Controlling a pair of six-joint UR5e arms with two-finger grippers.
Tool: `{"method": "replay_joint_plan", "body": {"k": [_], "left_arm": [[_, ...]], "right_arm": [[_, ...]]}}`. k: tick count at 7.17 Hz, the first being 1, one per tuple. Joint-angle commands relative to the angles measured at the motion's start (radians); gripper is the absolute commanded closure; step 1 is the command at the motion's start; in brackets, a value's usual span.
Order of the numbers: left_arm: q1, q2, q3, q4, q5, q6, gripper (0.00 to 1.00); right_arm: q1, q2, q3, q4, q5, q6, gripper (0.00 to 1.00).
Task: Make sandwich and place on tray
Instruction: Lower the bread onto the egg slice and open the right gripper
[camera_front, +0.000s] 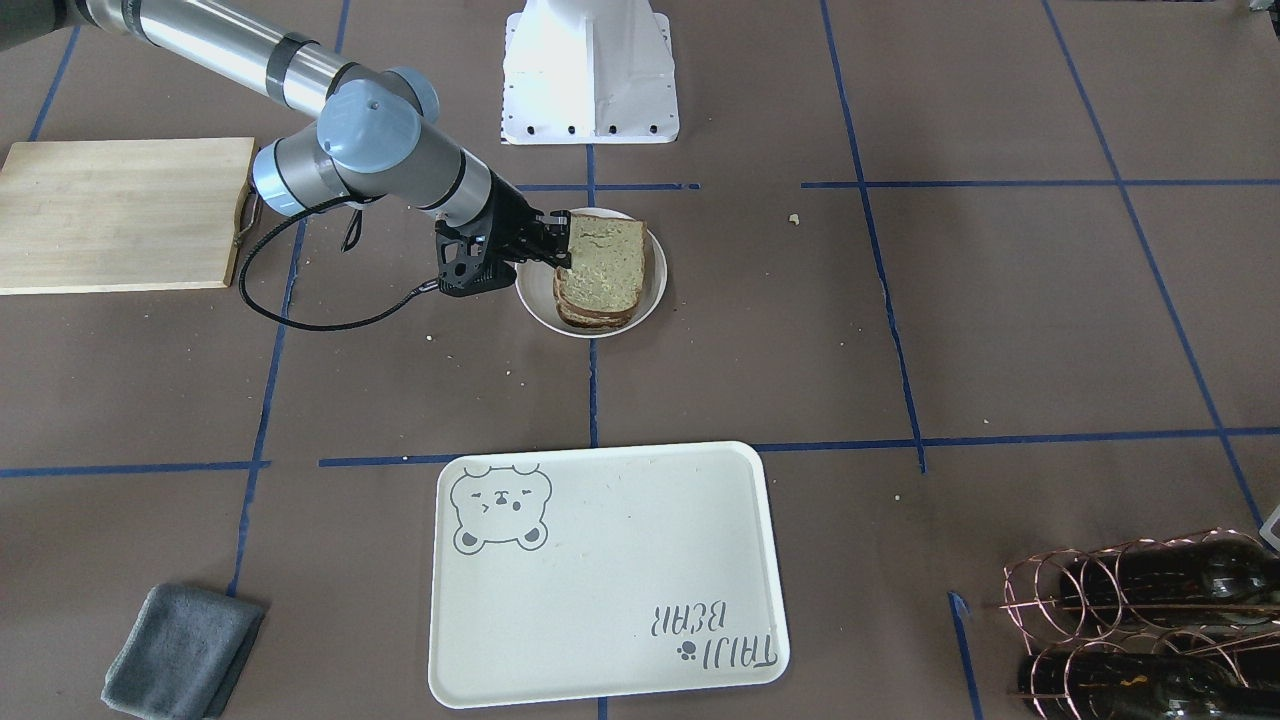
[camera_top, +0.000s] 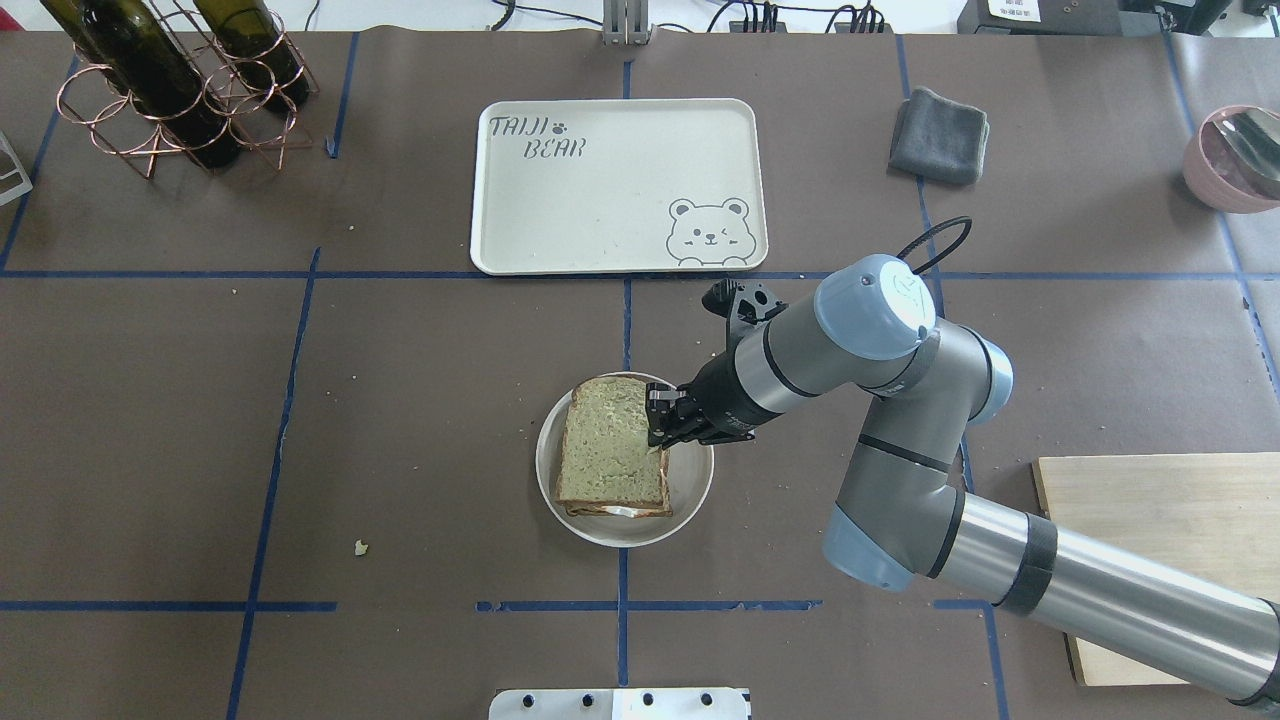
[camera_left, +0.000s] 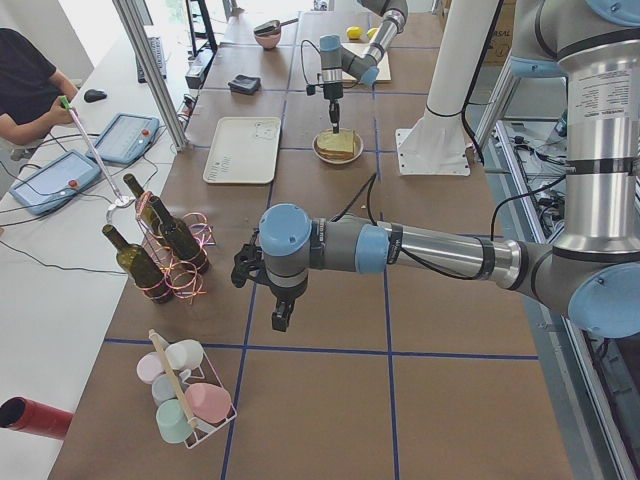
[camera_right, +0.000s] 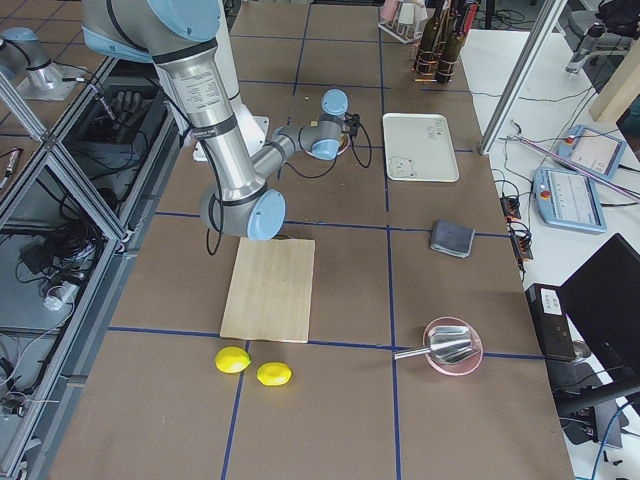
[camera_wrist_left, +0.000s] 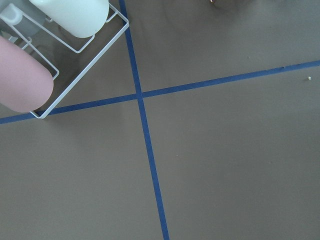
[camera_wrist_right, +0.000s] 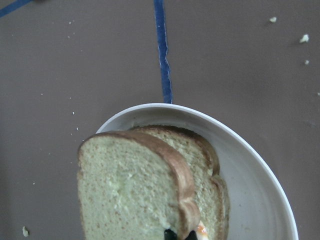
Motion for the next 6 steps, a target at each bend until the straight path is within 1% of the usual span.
{"method": "replay_joint_plan", "body": {"k": [1,2,3,4,5,6], "left_arm": [[0.0,0.0,0.0,0.0,-0.004,0.0,0.0],[-0.001,0.0,0.0,0.0,-0.004,0.0,0.0],[-0.001,0.0,0.001,0.0,-0.004,0.0,0.0],[0.0,0.0,0.001,0.0,-0.004,0.0,0.0],[0.0,-0.002,0.009,0.0,-0.005,-0.003,0.0],[0.0,-0.005,0.015,0.003,-0.025,-0.008,0.0]], "right_arm": [[-0.004,-0.01,0.001,0.005,0.005,-0.003,1.0],[-0.004,-0.011,0.001,0.005,0.005,-0.003,1.0],[-0.004,-0.013,0.001,0.005,0.006,-0.006,0.86],[-0.004,-0.014,0.001,0.003,0.006,-0.004,0.38],[-0.004,-0.015,0.002,0.002,0.002,-0.004,0.02],[-0.002,-0.015,0.004,0.002,-0.003,-0.001,0.0]]}}
